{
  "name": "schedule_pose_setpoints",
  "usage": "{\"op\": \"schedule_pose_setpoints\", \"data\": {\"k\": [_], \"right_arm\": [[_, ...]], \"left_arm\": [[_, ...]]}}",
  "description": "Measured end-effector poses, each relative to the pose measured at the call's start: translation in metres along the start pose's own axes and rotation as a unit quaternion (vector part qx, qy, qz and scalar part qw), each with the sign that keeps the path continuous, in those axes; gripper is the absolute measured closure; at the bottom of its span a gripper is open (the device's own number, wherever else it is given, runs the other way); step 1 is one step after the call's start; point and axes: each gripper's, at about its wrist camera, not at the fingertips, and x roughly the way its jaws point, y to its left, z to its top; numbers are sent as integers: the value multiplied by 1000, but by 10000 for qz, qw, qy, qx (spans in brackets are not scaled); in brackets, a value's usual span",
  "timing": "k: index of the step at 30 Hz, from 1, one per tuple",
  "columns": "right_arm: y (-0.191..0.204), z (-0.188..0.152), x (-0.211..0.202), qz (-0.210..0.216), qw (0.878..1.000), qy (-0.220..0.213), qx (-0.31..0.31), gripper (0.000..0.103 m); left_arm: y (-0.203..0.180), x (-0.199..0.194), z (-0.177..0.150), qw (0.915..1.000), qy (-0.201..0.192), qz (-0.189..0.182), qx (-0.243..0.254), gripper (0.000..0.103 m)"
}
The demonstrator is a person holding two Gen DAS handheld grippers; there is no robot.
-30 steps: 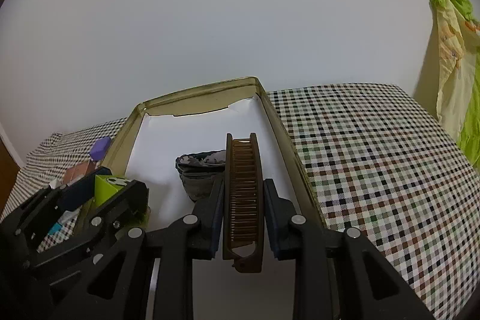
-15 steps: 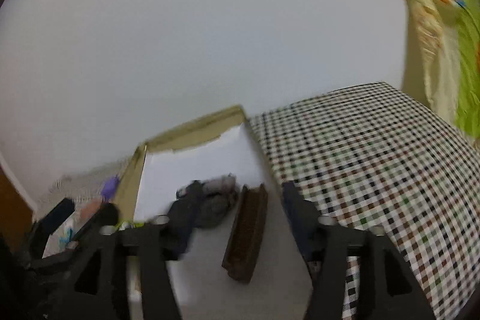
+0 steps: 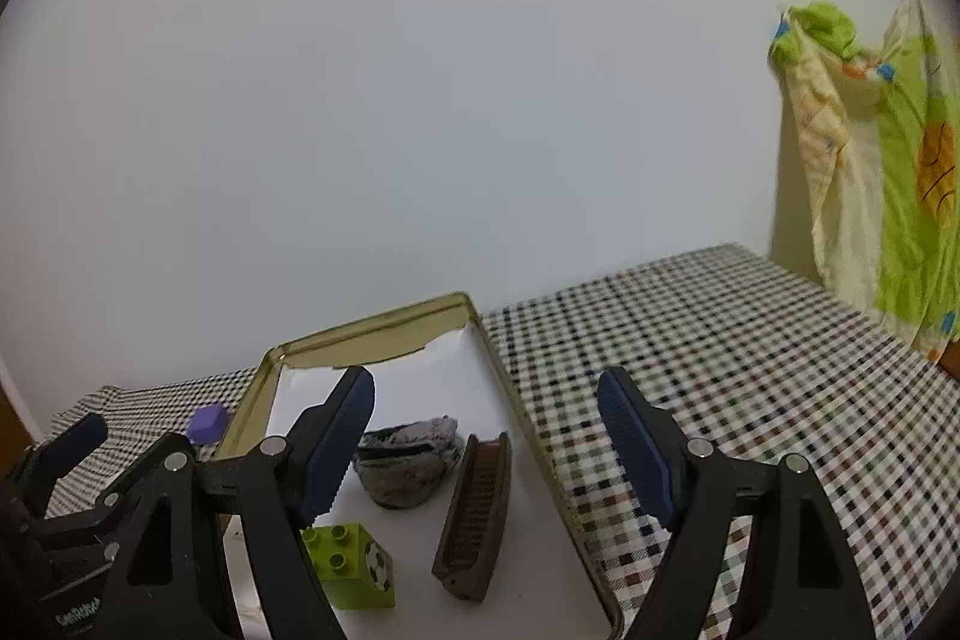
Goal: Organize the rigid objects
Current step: 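Move both open grippers back toward the remaining objects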
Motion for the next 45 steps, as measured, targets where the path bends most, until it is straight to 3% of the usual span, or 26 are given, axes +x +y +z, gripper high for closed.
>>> {"op": "schedule_pose_setpoints", "data": {"k": [7, 14, 25, 33, 45], "right_arm": [[-2, 0, -15, -487, 9976, -487, -106, 24], [-11, 1, -44, -1364, 9823, -1282, 99, 21], [-40, -7, -52, -1683, 9768, -868, 1005, 21], [-38, -14, -72, -2008, 9673, -1077, 1117, 21], [5, -26, -75, -1729, 9779, -903, 755, 21]], "left_arm": [[17, -6, -3, 9995, -106, 297, 69, 0], [44, -12, -11, 9985, -126, 523, 38, 0], [65, -19, -21, 9984, -60, 510, 226, 0], [76, -26, -24, 9980, -142, 489, 372, 0], [111, -28, -26, 9981, -78, 548, 253, 0]]}}
